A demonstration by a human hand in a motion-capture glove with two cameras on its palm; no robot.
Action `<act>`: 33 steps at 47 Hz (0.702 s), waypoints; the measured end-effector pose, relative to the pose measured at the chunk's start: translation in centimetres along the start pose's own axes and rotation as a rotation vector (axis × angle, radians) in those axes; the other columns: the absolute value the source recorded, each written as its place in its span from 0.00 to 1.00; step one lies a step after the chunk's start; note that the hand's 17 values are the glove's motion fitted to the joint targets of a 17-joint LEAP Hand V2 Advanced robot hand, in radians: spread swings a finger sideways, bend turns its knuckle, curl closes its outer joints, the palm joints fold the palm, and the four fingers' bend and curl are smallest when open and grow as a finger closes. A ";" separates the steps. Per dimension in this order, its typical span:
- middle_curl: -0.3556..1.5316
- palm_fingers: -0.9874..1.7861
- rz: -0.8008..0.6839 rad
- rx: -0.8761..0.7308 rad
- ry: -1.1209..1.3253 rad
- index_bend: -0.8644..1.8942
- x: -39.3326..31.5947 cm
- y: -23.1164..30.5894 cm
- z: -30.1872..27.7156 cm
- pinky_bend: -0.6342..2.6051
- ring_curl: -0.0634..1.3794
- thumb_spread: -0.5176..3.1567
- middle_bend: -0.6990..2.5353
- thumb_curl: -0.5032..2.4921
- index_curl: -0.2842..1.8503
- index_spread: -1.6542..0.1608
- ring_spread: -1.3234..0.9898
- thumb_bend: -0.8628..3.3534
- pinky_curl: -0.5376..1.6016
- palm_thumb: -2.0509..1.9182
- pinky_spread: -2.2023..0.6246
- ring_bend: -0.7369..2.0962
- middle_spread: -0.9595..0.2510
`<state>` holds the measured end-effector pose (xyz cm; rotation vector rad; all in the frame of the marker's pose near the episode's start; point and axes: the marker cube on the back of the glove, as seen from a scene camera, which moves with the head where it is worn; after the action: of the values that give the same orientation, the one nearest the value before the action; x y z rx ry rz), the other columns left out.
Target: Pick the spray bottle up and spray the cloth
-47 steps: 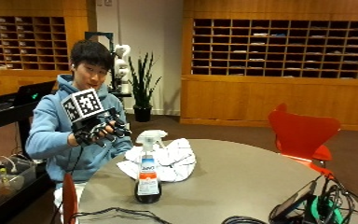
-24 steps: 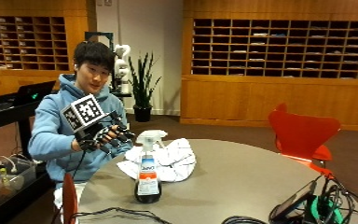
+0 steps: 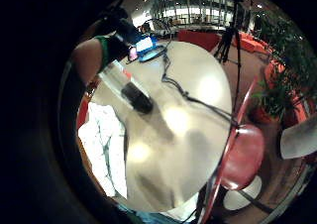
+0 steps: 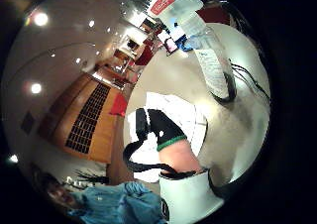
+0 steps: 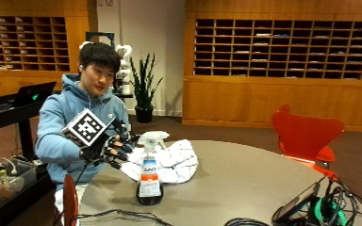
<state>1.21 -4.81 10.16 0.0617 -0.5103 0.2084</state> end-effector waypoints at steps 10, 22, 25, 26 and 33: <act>0.37 0.49 0.050 0.036 -0.101 0.34 0.7 -2.7 1.8 0.41 0.26 0.42 0.31 0.27 0.17 0.78 0.58 0.20 0.42 0.64 0.85 0.47 0.78; 0.38 0.48 0.155 0.015 -0.285 0.33 1.9 -5.5 5.5 0.41 0.27 0.41 0.32 0.28 0.17 0.79 0.58 0.20 0.42 0.64 0.84 0.47 0.79; 0.38 0.48 0.176 0.008 -0.345 0.33 1.9 -6.1 6.2 0.41 0.27 0.41 0.32 0.28 0.17 0.79 0.58 0.20 0.42 0.64 0.84 0.48 0.79; 0.38 0.48 0.183 0.009 -0.366 0.34 1.8 -6.2 6.4 0.41 0.27 0.41 0.32 0.28 0.17 0.79 0.58 0.20 0.42 0.64 0.84 0.48 0.79; 0.37 0.52 0.207 0.047 -0.438 0.36 1.5 -7.3 7.2 0.38 0.26 0.40 0.32 0.28 0.19 0.80 0.57 0.20 0.41 0.64 0.84 0.48 0.79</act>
<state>0.60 -12.47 17.17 0.1018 -0.9496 0.4135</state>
